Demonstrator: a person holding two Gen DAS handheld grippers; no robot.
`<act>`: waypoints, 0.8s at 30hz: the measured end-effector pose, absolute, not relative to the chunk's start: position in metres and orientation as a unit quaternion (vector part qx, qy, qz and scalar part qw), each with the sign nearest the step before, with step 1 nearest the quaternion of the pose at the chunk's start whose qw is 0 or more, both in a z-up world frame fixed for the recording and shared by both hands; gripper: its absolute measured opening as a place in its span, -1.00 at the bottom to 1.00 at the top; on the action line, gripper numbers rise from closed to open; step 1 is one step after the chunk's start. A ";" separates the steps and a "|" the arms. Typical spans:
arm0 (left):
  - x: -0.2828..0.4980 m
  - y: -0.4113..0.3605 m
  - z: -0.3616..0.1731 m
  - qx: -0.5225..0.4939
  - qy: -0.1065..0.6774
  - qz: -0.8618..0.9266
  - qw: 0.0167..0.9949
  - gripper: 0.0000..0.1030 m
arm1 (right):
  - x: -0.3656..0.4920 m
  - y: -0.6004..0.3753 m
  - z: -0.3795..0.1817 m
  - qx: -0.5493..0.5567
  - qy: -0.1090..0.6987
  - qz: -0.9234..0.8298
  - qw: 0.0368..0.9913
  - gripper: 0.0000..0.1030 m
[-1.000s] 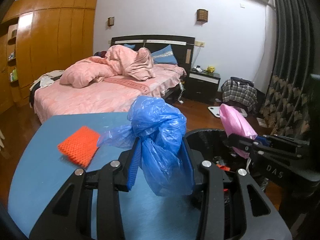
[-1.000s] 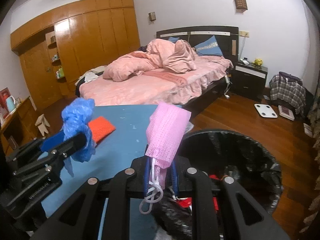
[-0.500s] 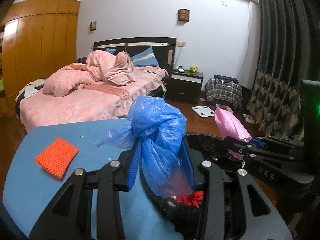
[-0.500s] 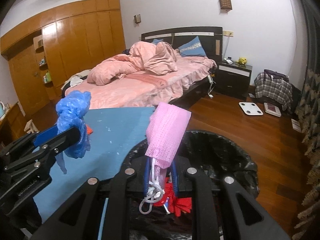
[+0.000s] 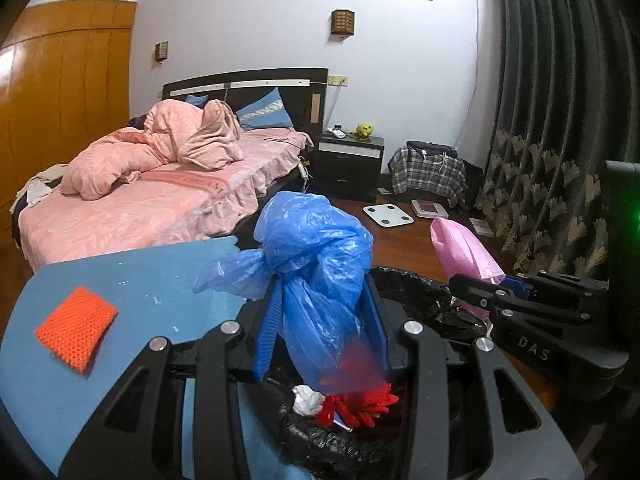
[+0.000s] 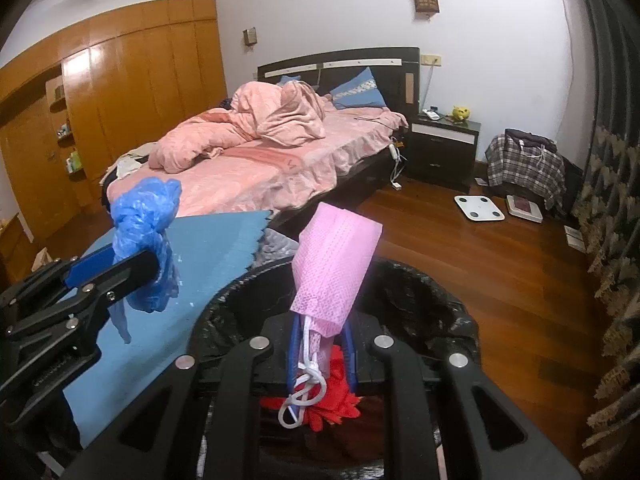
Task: Collect trash
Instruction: 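Carry the blue bag and pink mask over the black bin with both grippers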
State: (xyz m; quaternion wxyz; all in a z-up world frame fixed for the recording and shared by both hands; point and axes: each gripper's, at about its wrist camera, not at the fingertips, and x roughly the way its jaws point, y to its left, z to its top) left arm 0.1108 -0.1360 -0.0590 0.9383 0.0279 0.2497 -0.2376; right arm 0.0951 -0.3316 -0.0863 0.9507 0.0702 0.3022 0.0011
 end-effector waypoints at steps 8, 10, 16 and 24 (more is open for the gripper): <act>0.122 -0.160 -0.067 0.033 0.253 -0.251 0.934 -0.27 | 0.100 -0.350 -0.094 0.075 0.305 -0.012 0.949 -0.66; 0.126 -0.164 -0.070 0.035 0.255 -0.253 0.932 -0.27 | 0.103 -0.354 -0.097 0.078 0.307 -0.014 0.948 -0.66; 0.139 -0.171 -0.079 0.039 0.266 -0.255 0.929 -0.27 | 0.112 -0.361 -0.109 0.083 0.318 -0.015 0.944 -0.60; 0.153 -0.175 -0.091 0.036 0.285 -0.260 0.922 0.00 | 0.121 -0.361 -0.122 0.083 0.333 -0.014 0.939 -0.53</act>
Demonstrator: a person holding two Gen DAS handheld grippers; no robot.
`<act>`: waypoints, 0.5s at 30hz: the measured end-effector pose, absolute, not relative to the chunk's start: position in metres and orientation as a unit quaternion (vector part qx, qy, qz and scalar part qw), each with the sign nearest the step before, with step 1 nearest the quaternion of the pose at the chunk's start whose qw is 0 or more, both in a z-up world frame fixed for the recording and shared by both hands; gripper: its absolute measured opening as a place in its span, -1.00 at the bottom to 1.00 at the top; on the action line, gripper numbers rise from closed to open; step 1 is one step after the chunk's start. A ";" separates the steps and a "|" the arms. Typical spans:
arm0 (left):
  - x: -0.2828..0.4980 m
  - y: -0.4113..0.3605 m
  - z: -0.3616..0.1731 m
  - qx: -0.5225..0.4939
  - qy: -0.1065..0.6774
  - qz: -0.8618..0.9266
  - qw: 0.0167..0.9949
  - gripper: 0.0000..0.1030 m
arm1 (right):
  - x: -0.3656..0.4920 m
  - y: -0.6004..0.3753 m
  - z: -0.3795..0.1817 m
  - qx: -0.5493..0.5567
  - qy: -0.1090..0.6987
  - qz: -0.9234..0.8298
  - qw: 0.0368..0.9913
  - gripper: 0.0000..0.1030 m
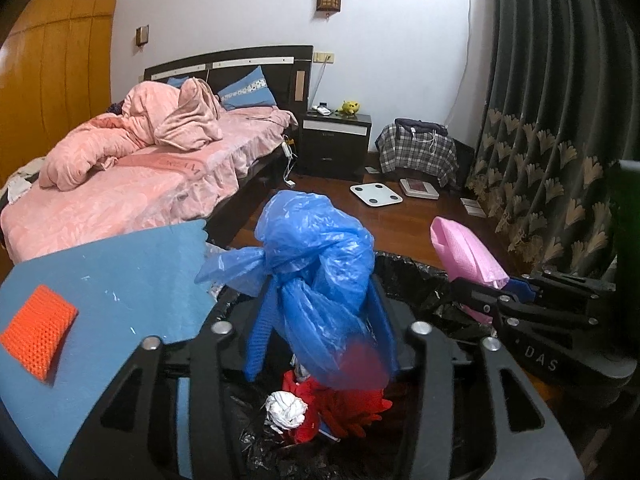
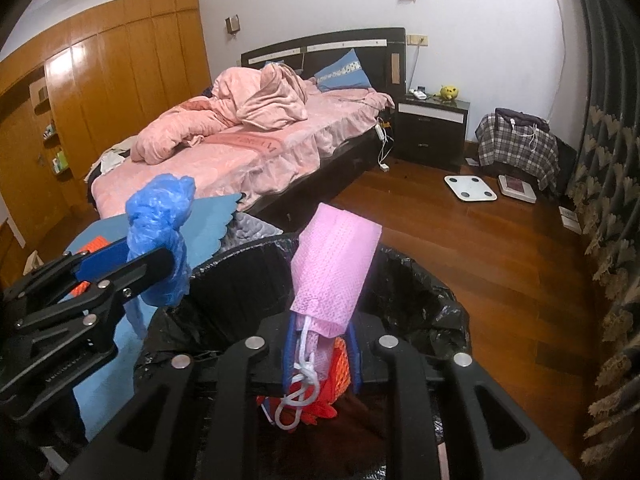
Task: Collect trash
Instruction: 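Carry the blue bag and pink mask over the black bin with both grippers, then open both grippers to drop the blue bag and pink mask into the bin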
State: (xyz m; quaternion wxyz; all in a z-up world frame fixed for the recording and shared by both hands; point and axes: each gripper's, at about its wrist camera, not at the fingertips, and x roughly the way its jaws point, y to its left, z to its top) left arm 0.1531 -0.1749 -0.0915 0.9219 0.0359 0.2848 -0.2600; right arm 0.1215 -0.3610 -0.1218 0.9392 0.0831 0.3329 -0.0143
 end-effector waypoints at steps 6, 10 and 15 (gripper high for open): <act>0.157 -0.167 -0.094 0.032 0.286 -0.252 0.924 0.22 | 0.121 -0.360 -0.126 0.081 0.337 -0.018 0.938 -0.07; 0.160 -0.158 -0.093 0.027 0.287 -0.241 0.927 0.31 | 0.120 -0.360 -0.126 0.082 0.335 -0.022 0.938 0.23; 0.158 -0.146 -0.089 0.024 0.284 -0.229 0.931 0.57 | 0.115 -0.358 -0.121 0.078 0.324 -0.032 0.942 0.85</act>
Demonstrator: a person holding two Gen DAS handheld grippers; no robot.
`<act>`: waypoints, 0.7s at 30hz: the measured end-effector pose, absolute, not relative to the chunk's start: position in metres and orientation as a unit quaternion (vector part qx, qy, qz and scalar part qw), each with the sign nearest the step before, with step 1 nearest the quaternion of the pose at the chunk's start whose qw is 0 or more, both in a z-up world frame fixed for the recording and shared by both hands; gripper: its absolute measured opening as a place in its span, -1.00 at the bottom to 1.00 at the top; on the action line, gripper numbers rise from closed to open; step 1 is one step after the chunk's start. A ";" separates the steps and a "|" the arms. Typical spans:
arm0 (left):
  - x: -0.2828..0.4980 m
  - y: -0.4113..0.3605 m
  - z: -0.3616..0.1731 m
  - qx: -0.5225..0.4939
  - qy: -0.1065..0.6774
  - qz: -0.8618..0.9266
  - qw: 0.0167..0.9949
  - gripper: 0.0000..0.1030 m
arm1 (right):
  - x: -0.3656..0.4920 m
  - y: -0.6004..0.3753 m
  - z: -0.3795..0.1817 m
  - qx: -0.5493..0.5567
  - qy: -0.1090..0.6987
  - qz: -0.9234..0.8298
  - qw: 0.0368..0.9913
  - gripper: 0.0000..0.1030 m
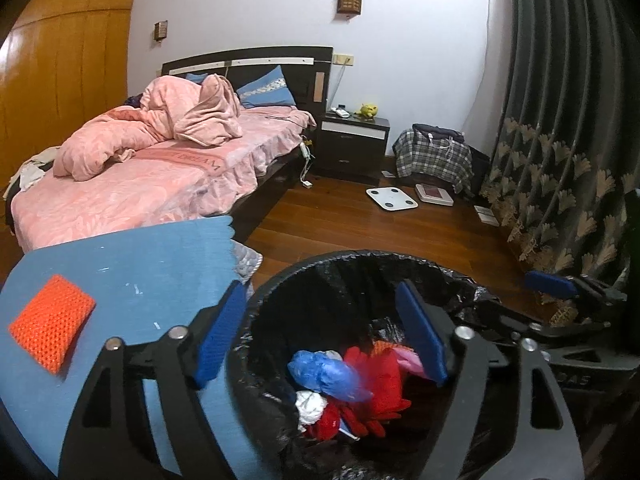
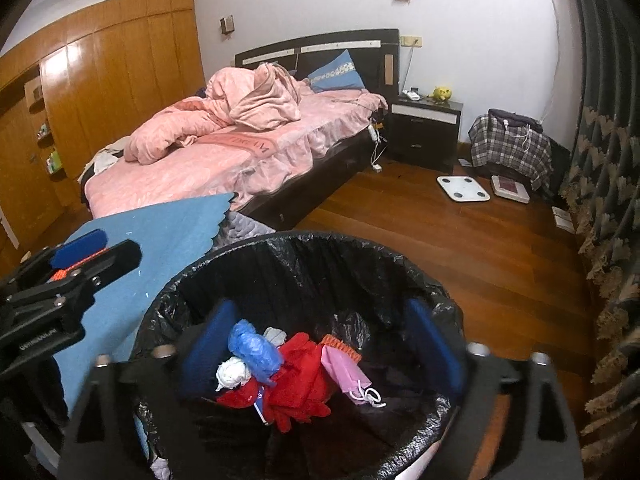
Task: Collect trash
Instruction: 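Open both grippers to drop the blue bag and pink mask into the bin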
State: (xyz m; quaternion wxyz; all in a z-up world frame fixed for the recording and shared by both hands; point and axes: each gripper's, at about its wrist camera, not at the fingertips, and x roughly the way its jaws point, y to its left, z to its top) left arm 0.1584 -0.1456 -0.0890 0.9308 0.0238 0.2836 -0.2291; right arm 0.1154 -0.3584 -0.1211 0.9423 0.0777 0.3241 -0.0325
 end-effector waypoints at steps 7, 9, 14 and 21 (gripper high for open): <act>0.151 -0.108 -0.087 0.016 0.281 -0.194 0.940 0.75 | 0.108 -0.350 -0.113 0.082 0.316 -0.031 0.945 0.88; 0.149 -0.094 -0.087 0.013 0.281 -0.182 0.942 0.75 | 0.107 -0.346 -0.113 0.087 0.316 -0.030 0.944 0.88; 0.141 -0.054 -0.085 0.007 0.281 -0.142 0.949 0.75 | 0.108 -0.326 -0.108 0.091 0.313 -0.016 0.945 0.88; 0.128 0.014 -0.084 0.003 0.281 -0.076 0.957 0.75 | 0.118 -0.276 -0.098 0.078 0.307 0.024 0.948 0.88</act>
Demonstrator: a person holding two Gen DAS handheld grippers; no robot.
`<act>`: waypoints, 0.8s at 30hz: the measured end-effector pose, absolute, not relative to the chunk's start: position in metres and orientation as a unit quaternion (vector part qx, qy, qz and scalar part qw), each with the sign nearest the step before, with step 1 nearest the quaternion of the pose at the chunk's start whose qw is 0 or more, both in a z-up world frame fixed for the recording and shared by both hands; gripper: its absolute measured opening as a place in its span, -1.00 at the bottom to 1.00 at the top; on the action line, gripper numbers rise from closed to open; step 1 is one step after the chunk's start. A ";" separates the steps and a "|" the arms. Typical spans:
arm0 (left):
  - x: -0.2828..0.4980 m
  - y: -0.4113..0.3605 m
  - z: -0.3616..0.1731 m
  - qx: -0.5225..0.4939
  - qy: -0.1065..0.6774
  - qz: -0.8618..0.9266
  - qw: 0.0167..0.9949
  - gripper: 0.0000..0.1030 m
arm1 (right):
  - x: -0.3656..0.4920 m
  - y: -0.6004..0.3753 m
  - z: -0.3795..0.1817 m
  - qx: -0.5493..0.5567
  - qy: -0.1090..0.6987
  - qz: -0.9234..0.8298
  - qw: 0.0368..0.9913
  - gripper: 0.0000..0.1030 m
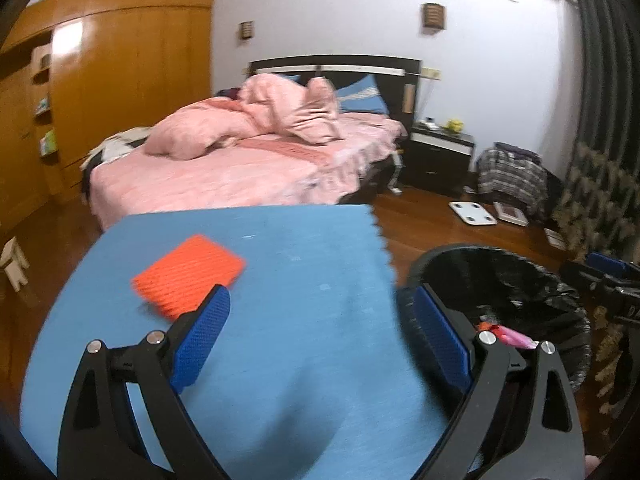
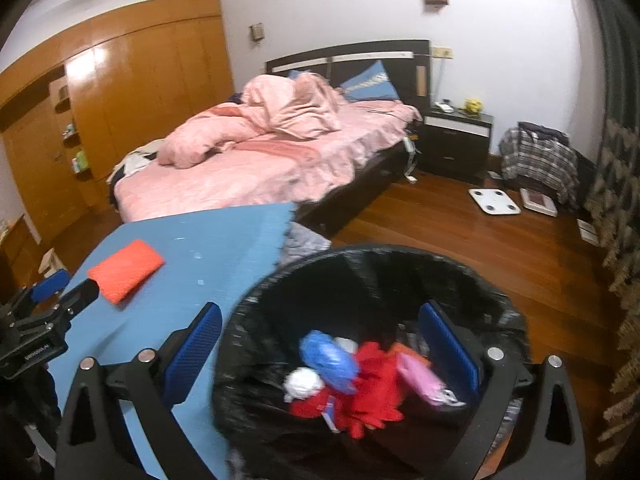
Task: Collect trash
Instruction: 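Open both grippers to drop the blue bag and pink mask into the bin, then move the right gripper to the orange mesh sheet and grasp its edge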
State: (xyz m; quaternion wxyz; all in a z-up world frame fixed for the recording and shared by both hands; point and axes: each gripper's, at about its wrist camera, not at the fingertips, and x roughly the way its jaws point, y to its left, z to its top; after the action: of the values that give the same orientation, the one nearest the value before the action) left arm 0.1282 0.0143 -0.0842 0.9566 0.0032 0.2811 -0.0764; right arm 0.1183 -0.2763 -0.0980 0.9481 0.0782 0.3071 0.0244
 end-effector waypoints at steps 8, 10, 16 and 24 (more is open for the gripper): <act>0.117 0.095 -0.089 -0.007 0.284 0.001 0.959 0.75 | 0.139 -0.197 -0.093 0.051 0.307 0.086 0.946 0.88; 0.115 0.113 -0.091 -0.010 0.288 0.016 0.958 0.75 | 0.145 -0.177 -0.094 0.047 0.309 0.099 0.945 0.88; 0.118 0.156 -0.101 -0.021 0.296 0.046 0.954 0.75 | 0.163 -0.121 -0.102 0.041 0.315 0.130 0.939 0.88; 0.124 0.197 -0.117 -0.034 0.307 0.064 0.949 0.75 | 0.185 -0.062 -0.123 0.020 0.330 0.163 0.930 0.88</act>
State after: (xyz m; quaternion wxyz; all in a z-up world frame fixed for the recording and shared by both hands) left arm 0.1237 0.1973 -0.1174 0.9487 -0.0344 0.3075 0.0644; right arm 0.1848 -0.0617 -0.1234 0.9297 0.0196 0.3297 0.1631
